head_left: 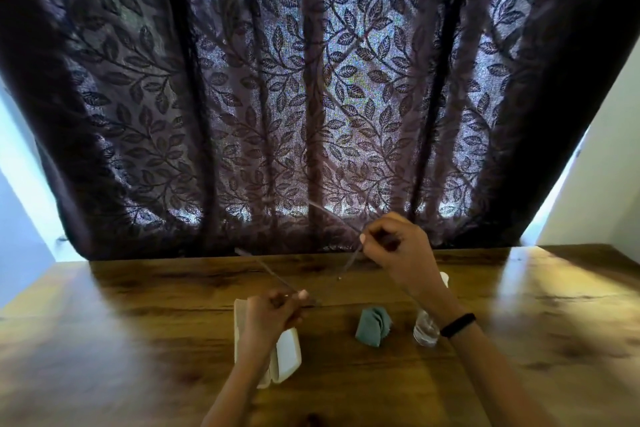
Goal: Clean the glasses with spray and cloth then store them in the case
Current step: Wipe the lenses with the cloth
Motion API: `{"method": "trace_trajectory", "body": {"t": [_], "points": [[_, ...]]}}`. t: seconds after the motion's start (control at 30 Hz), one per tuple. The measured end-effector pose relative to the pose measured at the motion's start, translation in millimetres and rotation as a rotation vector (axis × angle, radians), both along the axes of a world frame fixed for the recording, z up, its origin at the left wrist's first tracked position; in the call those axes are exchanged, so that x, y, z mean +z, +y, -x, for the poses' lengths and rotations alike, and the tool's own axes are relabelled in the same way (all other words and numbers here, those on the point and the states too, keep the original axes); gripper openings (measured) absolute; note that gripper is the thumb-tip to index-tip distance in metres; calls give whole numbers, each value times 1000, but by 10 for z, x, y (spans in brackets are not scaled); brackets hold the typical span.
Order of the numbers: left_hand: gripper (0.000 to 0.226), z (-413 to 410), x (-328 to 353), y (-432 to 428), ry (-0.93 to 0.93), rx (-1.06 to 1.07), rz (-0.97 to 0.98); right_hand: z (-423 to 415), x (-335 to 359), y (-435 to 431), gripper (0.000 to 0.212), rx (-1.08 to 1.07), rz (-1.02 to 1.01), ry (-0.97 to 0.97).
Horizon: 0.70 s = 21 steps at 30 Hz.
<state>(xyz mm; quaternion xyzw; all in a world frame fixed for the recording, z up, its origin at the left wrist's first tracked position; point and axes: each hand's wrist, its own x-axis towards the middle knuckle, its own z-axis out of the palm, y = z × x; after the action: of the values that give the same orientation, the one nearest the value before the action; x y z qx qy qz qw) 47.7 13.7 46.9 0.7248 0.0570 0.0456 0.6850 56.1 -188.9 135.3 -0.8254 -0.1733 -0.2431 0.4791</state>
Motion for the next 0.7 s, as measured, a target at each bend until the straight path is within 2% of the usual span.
{"method": "trace_trajectory", "body": {"t": [0.1, 0.17, 0.27, 0.4, 0.47, 0.53, 0.7], "points": [[15, 54, 30, 37, -173, 253, -272, -27, 89, 8, 8, -4, 112, -24], [17, 105, 107, 54, -313, 381, -336, -44, 146, -1, 6, 2, 160, -27], [20, 119, 251, 64, -459, 448, -339, -52, 216, -23, 8, 11, 112, -40], [47, 116, 328, 59, -505, 487, -214, -52, 236, -34, 10, -13, 81, -34], [43, 134, 366, 28, -632, 448, -302, -56, 214, -10, 9, -14, 179, -13], [33, 134, 438, -30, -785, 320, -445, -71, 189, 30, 8, 20, 291, 43], [37, 50, 753, -208, -811, -148, -627, -102, 176, 142, 8, 110, 466, 83]]}}
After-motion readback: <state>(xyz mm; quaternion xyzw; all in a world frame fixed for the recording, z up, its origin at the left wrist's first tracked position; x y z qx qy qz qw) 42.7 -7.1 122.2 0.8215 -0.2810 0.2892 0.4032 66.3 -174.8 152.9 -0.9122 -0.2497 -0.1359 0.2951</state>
